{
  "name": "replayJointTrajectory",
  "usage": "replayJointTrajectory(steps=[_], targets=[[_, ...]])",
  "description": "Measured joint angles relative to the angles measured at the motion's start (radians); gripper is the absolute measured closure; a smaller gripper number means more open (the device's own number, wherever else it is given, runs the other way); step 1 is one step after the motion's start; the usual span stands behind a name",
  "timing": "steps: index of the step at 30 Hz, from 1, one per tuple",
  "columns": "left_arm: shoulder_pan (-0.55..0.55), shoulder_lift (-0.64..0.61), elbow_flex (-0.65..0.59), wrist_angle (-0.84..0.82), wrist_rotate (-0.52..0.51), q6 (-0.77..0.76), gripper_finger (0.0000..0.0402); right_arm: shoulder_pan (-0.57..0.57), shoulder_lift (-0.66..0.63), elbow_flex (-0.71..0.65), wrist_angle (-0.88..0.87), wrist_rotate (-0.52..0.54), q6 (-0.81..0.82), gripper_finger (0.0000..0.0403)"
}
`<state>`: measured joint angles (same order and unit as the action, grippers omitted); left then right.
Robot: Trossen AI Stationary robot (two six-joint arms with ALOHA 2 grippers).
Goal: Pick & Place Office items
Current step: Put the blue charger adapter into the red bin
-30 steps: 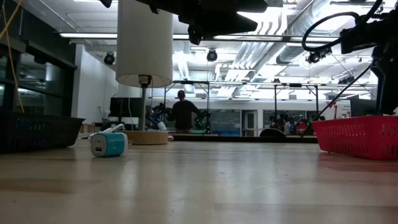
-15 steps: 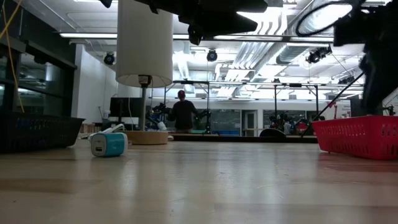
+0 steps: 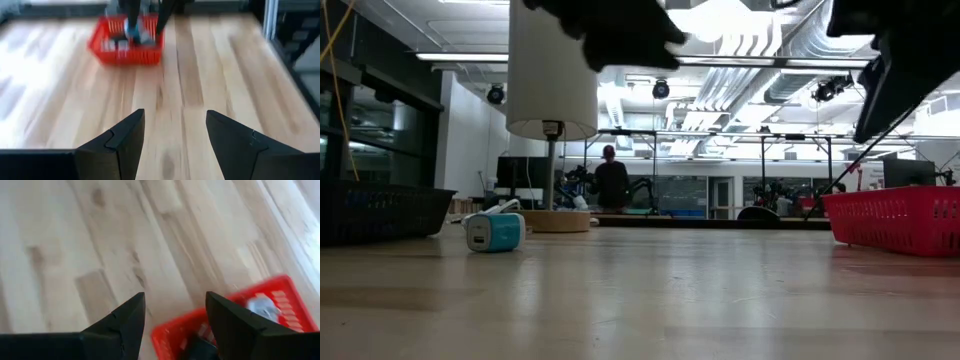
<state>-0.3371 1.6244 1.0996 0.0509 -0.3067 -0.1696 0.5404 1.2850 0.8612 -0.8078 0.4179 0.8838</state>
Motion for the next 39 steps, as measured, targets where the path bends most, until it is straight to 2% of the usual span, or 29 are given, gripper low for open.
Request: replayJointTrajectory(steps=[6, 10, 18, 20, 25, 29, 39], targets=[[-0.036, -0.013, -0.002, -0.274, 0.000, -0.154, 0.0196, 0.001, 0.000, 0.000, 0.111, -0.005, -0.051, 0.0208], [-0.059, -0.013, -0.022, -0.389, -0.017, -0.317, 0.0196, 0.001, 0.000, 0.000, 0.143, -0.006, -0.051, 0.0208], [-0.076, -0.012, -0.024, -0.614, -0.120, -0.706, 0.0196, 0.001, 0.000, 0.000, 0.182, -0.006, -0.051, 0.0208], [-0.069, -0.012, -0.024, -0.664, -0.108, -0.812, 0.0196, 0.001, 0.000, 0.000, 0.191, -0.006, -0.062, 0.0208], [-0.042, -0.012, -0.024, -0.762, 0.012, -1.022, 0.0196, 0.001, 0.000, 0.000, 0.197, -0.009, -0.137, 0.0208], [-0.026, -0.012, -0.024, -0.789, 0.068, -1.098, 0.0196, 0.001, 0.000, 0.000, 0.196, -0.011, -0.183, 0.0208], [-0.025, -0.011, -0.023, -0.768, 0.070, -1.149, 0.0196, 0.001, 0.000, 0.000, 0.196, -0.037, -0.204, 0.0208]])
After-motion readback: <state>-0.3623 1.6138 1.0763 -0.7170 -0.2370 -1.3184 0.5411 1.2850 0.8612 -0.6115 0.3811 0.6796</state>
